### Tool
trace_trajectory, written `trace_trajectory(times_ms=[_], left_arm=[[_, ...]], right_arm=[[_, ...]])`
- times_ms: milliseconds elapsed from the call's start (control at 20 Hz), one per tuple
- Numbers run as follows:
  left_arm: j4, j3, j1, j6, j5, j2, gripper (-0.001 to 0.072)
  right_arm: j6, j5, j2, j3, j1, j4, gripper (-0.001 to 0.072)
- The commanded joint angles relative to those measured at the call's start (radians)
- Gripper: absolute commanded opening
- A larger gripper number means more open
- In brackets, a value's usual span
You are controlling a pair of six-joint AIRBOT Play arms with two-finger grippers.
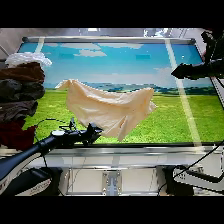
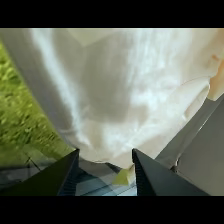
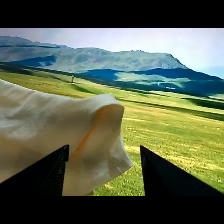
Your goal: Fold the shirts.
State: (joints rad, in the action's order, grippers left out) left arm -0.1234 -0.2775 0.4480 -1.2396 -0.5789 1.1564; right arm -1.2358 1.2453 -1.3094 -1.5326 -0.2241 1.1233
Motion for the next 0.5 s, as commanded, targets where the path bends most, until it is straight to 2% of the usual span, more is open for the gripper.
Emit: trace_trajectory(times_ms=[0,50,300,450], left_arm=[[-0.026,-0.001,0.001,0.030,-0.087,0.011,0.0359],[-0.013,0.000,0.001,0.036,-0.116,0.011,0.0359],[0.007,0.000,0.001,0.008,-0.097,0.011,0.0359],[0.078,0.000,0.002,-0.078,-0.066,0.011,0.0356]], right_arm=[[0.000,0.000,0.000,0.000,0.000,0.001,0.0493],[0.000,0.000,0.000,0.000,0.000,0.000,0.0493],[-0.001,0.000,0.000,0.000,0.000,0.000,0.0493],[-0.001,0.000,0.000,0.000,0.000,-0.001,0.0493]])
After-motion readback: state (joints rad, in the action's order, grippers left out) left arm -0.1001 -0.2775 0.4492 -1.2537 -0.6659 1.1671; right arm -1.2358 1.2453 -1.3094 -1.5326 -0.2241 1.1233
